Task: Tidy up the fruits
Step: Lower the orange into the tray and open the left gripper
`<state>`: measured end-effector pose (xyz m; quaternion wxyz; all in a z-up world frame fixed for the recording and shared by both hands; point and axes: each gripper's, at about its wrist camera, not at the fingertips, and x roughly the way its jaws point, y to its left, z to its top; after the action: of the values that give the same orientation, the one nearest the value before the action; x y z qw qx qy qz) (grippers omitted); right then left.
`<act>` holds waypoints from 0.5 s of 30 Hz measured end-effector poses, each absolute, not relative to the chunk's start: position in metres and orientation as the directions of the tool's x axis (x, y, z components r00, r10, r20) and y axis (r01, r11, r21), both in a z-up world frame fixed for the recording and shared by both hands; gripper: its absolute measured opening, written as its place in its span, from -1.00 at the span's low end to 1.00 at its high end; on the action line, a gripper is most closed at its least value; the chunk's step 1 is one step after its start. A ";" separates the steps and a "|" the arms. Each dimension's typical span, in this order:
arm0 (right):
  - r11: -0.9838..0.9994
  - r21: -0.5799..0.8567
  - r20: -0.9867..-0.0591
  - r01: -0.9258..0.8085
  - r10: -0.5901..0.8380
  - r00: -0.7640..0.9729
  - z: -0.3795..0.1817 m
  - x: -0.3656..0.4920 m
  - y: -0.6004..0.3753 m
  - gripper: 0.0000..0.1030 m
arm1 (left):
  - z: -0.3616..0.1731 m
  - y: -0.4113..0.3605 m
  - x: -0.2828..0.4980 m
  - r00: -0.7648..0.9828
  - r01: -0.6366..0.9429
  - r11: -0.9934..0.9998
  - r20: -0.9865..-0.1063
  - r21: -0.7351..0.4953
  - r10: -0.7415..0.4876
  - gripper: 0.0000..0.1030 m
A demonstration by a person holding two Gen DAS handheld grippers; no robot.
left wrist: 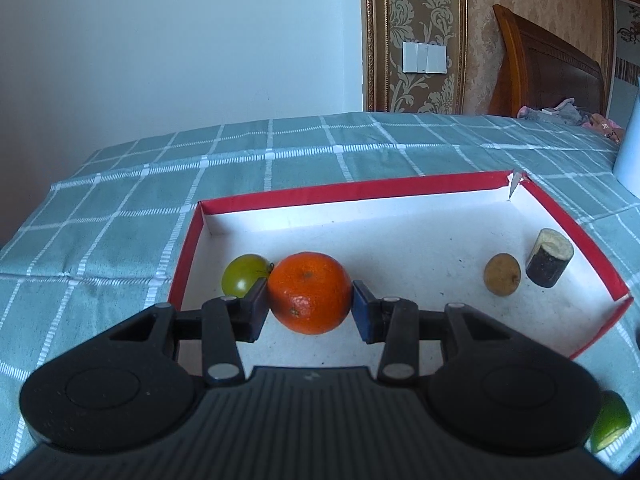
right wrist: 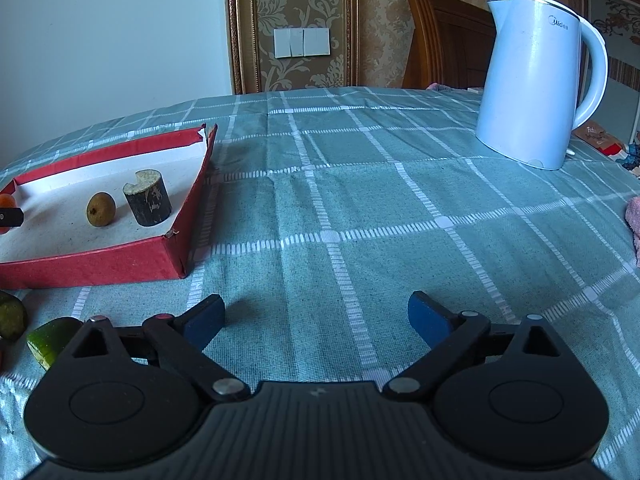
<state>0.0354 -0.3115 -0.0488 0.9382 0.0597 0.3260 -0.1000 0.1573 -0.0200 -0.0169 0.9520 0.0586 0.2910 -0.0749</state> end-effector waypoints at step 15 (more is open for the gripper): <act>0.973 0.047 -0.624 0.226 -0.148 0.768 -0.049 0.036 -0.312 0.92 | -0.017 -0.022 0.144 0.823 0.162 0.984 -0.560 0.074 -0.093 0.15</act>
<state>0.0360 -0.3117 -0.0491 0.9382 0.0598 0.3259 -0.0998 0.1440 -0.0225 -0.0171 0.9530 0.0593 0.2896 -0.0667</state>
